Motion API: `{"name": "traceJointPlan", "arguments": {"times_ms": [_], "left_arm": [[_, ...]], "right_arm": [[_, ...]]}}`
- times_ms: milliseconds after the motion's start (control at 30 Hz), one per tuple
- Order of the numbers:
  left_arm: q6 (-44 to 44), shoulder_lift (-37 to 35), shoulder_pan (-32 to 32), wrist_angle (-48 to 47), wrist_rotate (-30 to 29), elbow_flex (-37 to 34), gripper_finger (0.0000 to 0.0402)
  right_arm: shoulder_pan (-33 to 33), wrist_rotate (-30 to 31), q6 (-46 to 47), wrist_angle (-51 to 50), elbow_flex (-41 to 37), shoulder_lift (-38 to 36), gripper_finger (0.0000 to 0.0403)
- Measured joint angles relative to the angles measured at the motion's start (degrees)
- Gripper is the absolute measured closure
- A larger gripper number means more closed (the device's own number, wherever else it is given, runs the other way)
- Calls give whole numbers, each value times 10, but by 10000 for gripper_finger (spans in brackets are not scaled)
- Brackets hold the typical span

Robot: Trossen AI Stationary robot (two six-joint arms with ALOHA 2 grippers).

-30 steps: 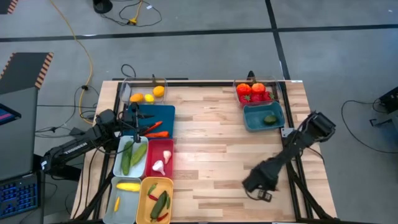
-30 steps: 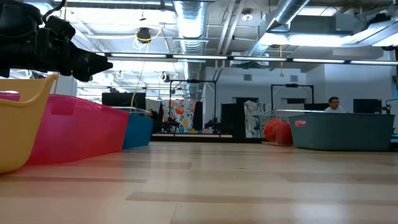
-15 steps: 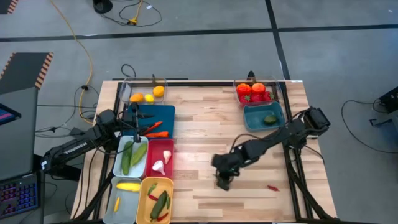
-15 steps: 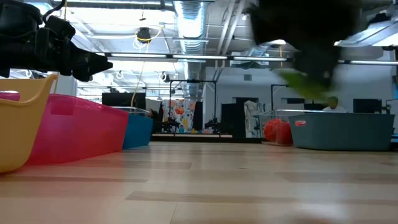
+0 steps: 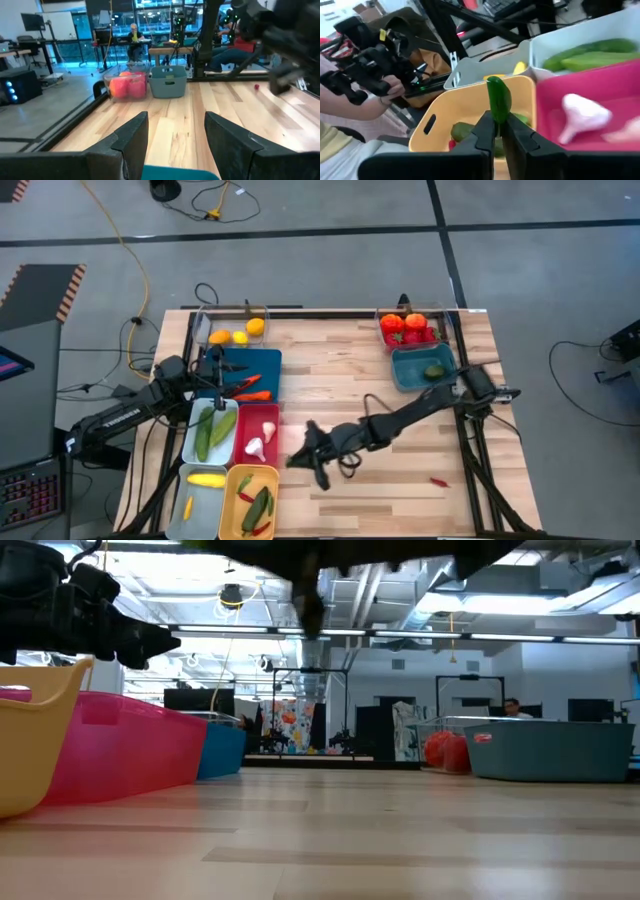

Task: Sort produce into baskets
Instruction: Put the green chili pepper into the yellow bin, then put the red chili pepper into the yellow bin

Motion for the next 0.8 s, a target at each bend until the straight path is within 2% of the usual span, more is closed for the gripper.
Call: {"name": "traceJointPlan", "arguments": {"times_ms": [267,433,633,800], "left_arm": [[-1,0,0,1,0,0,220],[-1,0,0,2,0,0,220],[-1,0,0,1,0,0,220],[-1,0,0,1,0,0,220]], "right_arm": [[-1,-95,0,-3,186,152,336],[-8,-132,2,-11,264,207,300],[-19,-148,2,-60,295,218,228],[-32,-178,19,-72,297,214,208]]}}
